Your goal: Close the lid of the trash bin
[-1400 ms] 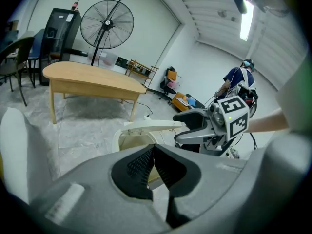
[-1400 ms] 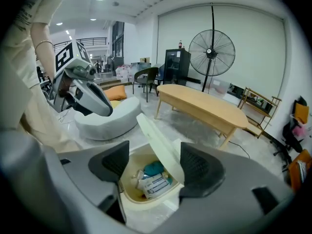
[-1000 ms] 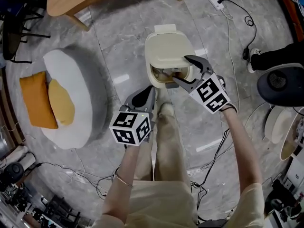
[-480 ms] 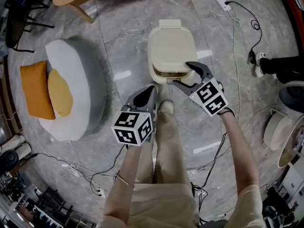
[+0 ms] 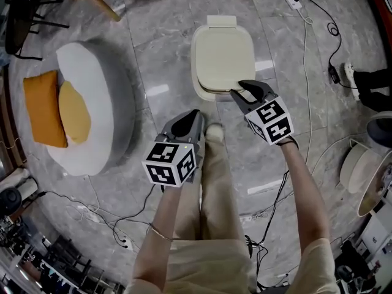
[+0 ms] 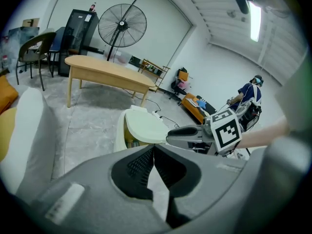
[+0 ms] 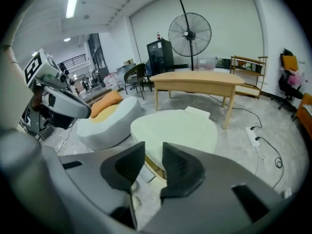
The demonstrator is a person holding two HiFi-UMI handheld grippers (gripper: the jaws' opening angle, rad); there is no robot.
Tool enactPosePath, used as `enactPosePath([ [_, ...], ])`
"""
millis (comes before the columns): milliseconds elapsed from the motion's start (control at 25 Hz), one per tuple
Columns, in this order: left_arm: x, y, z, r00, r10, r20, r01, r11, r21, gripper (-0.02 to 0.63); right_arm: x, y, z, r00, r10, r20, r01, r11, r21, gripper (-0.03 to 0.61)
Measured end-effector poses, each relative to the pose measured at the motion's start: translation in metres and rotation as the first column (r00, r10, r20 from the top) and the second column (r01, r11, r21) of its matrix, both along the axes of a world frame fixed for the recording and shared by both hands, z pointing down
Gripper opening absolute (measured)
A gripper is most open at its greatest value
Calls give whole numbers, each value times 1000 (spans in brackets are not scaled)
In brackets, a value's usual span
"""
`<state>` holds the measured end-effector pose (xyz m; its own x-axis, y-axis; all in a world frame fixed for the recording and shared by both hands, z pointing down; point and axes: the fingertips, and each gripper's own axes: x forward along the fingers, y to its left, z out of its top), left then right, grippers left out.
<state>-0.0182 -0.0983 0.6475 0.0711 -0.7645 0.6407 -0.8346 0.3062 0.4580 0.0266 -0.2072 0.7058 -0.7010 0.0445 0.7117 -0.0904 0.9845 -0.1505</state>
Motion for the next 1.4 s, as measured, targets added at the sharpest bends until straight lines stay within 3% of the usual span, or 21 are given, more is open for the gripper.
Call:
enactPosePath([
  [160, -2, 1, 9, 1000, 4, 0, -4, 1000, -1, 23, 2, -6, 11, 997, 75, -9, -75, 997, -5, 35],
  [280, -3, -2, 17, 1000, 10, 0, -10, 1000, -3, 23, 4, -6, 20, 995, 98, -16, -98, 995, 0, 14],
  [560, -2, -12, 38, 999, 36, -4, -36, 999, 2, 23, 6, 1, 48, 994, 68, -85, -62, 995, 72, 5],
  [1000, -5, -19, 64, 998, 62, -7, -62, 998, 3, 23, 9, 0, 72, 974, 202, -107, -197, 979, 50, 5],
  [1400, -3, -23, 66, 997, 77, -12, -77, 997, 11, 23, 9, 2, 77, 962, 221, -163, -211, 975, 74, 5],
])
